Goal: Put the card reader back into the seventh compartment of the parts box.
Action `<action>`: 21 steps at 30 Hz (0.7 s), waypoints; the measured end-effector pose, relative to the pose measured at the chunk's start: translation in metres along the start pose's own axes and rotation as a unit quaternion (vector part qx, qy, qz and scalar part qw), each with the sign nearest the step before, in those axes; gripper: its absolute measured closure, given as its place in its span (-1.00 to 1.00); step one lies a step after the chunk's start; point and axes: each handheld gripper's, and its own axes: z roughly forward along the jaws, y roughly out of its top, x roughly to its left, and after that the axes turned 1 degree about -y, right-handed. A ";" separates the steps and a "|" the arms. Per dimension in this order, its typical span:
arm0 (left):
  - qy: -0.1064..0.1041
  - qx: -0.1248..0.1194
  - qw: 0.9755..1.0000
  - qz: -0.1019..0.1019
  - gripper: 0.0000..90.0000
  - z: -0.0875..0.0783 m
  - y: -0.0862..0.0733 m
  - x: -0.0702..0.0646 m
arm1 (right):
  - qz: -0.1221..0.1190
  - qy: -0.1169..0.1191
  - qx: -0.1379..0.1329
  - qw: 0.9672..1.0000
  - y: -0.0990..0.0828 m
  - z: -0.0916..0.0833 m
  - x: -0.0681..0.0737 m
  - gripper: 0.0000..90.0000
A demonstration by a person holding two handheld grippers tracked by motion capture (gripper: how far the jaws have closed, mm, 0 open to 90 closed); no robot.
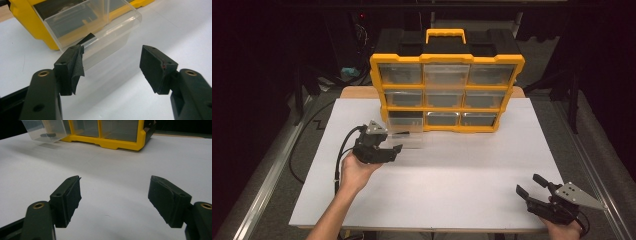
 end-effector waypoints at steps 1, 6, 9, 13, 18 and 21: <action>-0.001 0.000 1.000 0.001 -0.21 -0.001 -0.002 0.000 | 0.001 0.000 0.000 1.000 0.000 0.000 0.000 -0.41; -0.003 -0.007 1.000 -0.005 -0.21 -0.001 -0.014 -0.001 | 0.001 0.000 0.001 1.000 0.000 0.000 0.000 -0.41; -0.007 -0.009 1.000 -0.004 -0.22 -0.002 -0.020 -0.003 | 0.001 -0.001 0.000 1.000 0.000 0.000 0.000 -0.41; -0.008 -0.012 1.000 -0.003 -0.23 -0.001 -0.029 -0.004 | 0.001 0.000 0.001 1.000 0.000 0.000 0.000 -0.41; -0.007 -0.014 1.000 -0.003 -0.22 -0.001 -0.038 -0.005 | 0.001 -0.001 0.000 1.000 0.000 0.000 0.000 -0.41; -0.007 -0.019 1.000 -0.004 -0.22 -0.002 -0.045 -0.005 | 0.000 0.000 0.000 1.000 0.000 0.000 0.000 -0.41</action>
